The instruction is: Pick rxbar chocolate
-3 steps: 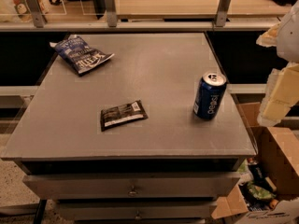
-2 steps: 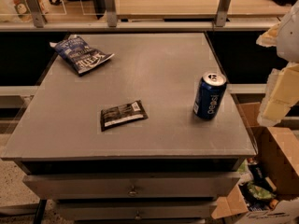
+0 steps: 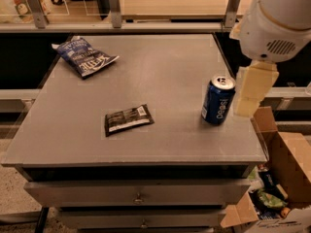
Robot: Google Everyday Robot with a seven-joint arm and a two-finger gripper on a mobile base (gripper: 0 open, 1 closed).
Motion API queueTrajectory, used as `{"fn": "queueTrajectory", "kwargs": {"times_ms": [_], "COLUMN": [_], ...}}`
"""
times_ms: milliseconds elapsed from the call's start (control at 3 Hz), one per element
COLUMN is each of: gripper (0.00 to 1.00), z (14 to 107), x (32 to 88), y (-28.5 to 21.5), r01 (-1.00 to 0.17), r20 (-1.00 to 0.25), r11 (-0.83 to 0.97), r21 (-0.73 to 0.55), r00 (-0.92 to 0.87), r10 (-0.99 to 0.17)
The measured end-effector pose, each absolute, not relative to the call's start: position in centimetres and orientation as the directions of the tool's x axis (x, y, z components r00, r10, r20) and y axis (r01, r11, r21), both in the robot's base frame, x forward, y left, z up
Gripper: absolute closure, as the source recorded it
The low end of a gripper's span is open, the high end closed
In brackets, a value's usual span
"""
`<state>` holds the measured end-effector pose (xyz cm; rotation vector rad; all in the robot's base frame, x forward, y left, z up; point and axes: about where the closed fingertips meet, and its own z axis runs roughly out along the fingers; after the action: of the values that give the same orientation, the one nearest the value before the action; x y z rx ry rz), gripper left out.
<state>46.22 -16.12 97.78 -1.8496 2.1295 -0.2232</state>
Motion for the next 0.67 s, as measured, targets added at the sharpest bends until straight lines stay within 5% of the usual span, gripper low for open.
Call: {"fn": "queueTrajectory", "kwargs": {"times_ms": [667], "gripper": [0.00], "z": [95.4], "x": [50.1], "y": [-7.4], "r01": [-0.941], "r20": [0.007], "r11": [-0.051], "r21": [-0.335], "r00": [0.052], "r10": [-0.999]}}
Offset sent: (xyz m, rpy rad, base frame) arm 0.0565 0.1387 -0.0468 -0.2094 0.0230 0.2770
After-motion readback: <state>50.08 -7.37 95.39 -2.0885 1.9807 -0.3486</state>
